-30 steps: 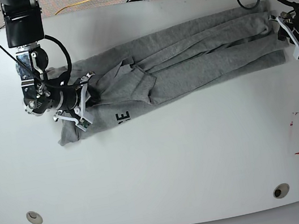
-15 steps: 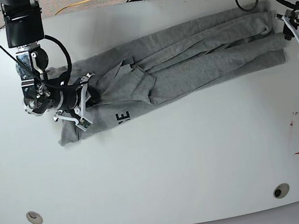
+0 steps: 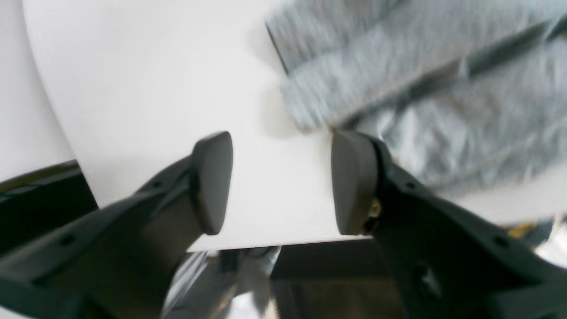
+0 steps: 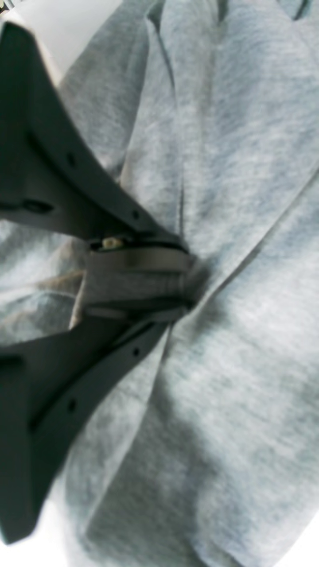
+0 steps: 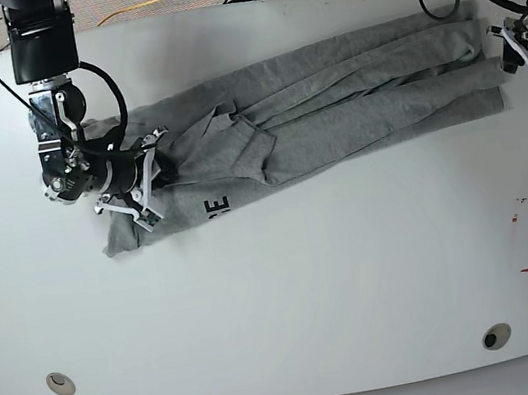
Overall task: Layout the t-shirt on the table in an organized manner, then fold the t-shirt properly
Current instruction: 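Grasp the strip end with the left gripper and lift it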
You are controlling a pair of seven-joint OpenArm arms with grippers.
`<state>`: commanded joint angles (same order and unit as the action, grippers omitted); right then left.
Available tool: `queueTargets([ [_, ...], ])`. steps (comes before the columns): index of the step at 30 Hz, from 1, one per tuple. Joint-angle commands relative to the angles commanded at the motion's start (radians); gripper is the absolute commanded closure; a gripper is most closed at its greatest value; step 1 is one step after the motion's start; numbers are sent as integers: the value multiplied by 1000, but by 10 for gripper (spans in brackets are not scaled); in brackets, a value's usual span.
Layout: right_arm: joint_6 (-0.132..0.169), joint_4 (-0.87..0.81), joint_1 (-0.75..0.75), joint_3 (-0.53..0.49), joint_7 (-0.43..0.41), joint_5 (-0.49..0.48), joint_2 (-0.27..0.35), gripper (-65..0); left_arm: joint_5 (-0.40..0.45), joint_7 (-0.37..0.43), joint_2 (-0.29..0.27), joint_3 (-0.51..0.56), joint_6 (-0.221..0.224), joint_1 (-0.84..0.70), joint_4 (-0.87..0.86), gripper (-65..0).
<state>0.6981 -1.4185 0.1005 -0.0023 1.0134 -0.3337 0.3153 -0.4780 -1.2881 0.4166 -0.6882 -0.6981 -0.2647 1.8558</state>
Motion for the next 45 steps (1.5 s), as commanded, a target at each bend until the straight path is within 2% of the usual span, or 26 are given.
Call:
queueTargets([
  [4,0,0,0,0,0,0,-2,-97,-18,11,-3,-40,0,41,-124,-388],
  [10,0,0,0,0,0,0,-5,-97,-161,71,-2,-55,0,57,-351,-389],
  [16,0,0,0,-2,0,2,-3,-97,-198,83,-2,-25,0,81,-439,-389],
  [19,0,0,0,-2,0,2,0,-97,-195,91,-2,-6,0,91,-463,-389],
  [25,0,0,0,-2,0,2,2,-97,-198,164,-2,68,0,89,-517,-389],
  [36,0,0,0,-2,0,2,2,-97,-199,160,-44,112,0,87,-525,-389],
  [39,0,0,0,-2,0,2,2,-97,-201,160,-46,164,0,87,-523,-388],
  [45,0,0,0,-2,0,2,2,-97,-259,160,-46,190,0,78,-523,-385],
])
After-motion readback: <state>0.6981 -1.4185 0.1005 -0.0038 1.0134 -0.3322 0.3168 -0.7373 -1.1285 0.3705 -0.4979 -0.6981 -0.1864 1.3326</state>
